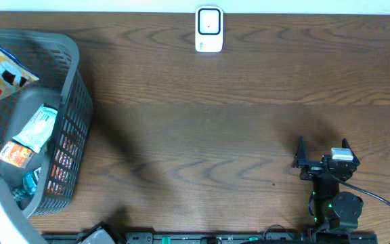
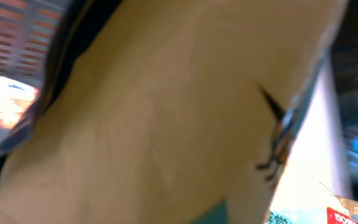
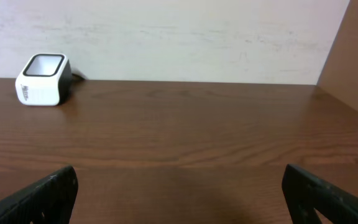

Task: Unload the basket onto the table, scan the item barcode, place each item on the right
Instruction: 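Lift the snack bag out with the left gripper toward table center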

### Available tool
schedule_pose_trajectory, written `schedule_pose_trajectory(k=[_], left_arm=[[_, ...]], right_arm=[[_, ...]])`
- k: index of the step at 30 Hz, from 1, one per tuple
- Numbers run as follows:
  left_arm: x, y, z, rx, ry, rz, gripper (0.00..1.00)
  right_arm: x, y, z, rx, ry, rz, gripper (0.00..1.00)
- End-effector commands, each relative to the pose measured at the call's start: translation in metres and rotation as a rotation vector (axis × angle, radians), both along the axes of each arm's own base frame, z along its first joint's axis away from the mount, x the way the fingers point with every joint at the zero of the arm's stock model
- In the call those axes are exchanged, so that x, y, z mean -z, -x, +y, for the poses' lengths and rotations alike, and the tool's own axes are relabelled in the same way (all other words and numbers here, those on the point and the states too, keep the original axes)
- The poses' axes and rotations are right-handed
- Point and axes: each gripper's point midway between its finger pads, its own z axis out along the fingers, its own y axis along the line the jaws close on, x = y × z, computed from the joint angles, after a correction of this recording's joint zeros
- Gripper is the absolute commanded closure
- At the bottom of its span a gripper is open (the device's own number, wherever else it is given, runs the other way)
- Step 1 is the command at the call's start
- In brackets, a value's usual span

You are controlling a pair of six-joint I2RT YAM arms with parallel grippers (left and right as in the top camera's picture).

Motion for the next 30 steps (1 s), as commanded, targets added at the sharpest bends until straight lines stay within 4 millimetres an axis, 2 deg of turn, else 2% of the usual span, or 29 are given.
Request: schedule_pose_trajectory(k=[1,5,8,10,11,14,18,19,21,24,26,30], left_arm=[[-0.026,0.003,-0.043,0.145,-0.001,-0.106,0.93],[-0.048,0.006,-0.1,0.336,0.068,-0.222,0.93],[-0.054,0.002,-0.144,0.491,0.152,-0.261,0.93],[-0.051,-0.002,-0.164,0.56,0.188,-0.247,0.93],[-0.041,-0.009,-0.188,0.642,0.231,-0.215,0.93],[-0.017,-0.023,-0.225,0.76,0.274,-0.125,0.93],[0.032,-0.045,-0.265,0.838,0.26,0.055,0.93],[0.057,-0.052,-0.287,0.879,0.253,0.144,0.93],[0.09,-0.061,-0.319,0.944,0.242,0.26,0.92],[0.139,-0.068,-0.356,1.017,0.229,0.42,0.92],[0.169,-0.069,-0.374,1.045,0.23,0.513,0.92],[0.241,-0.066,-0.402,1.12,0.191,0.732,0.92]], right_arm=[[0.0,0.0,0.0,-0.004,0.008,0.0,0.01],[0.0,0.0,0.001,-0.004,0.008,0.0,0.01],[0.0,0.0,0.0,-0.004,0.008,0.0,0.01],[0.0,0.0,0.0,-0.004,0.008,0.0,0.01],[0.0,0.0,0.0,-0.004,0.008,0.0,0.01],[0.0,0.0,0.0,-0.004,0.008,0.0,0.01],[0.0,0.0,0.0,-0.004,0.008,0.0,0.01],[0.0,0.0,0.0,-0.004,0.008,0.0,0.01],[0.0,0.0,0.0,-0.004,0.008,0.0,0.01],[0.0,0.0,0.0,-0.004,0.008,0.0,0.01],[0.0,0.0,0.0,-0.004,0.008,0.0,0.01],[0.0,0.0,0.0,-0.004,0.008,0.0,0.01]])
